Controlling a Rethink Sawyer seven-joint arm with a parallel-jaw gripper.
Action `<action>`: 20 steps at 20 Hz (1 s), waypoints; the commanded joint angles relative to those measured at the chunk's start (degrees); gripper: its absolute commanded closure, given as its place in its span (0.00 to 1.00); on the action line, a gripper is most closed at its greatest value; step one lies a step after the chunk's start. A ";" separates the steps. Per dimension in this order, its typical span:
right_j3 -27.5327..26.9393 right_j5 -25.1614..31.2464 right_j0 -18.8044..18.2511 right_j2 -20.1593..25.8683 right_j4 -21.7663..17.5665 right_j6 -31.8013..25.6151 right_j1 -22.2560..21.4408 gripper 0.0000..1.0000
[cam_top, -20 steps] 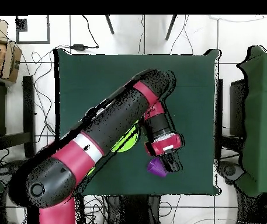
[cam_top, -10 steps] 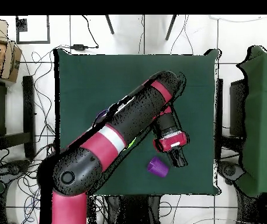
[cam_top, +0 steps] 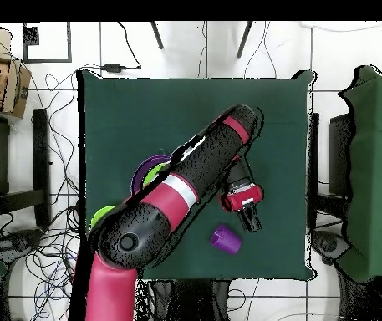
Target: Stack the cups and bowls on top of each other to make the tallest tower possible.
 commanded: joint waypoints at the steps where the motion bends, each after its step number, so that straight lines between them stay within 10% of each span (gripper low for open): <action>1: -9.25 1.71 -0.58 8.21 4.96 -1.25 3.18 1.00; 20: -6.02 -2.45 1.89 4.66 -2.52 -6.78 0.26 1.00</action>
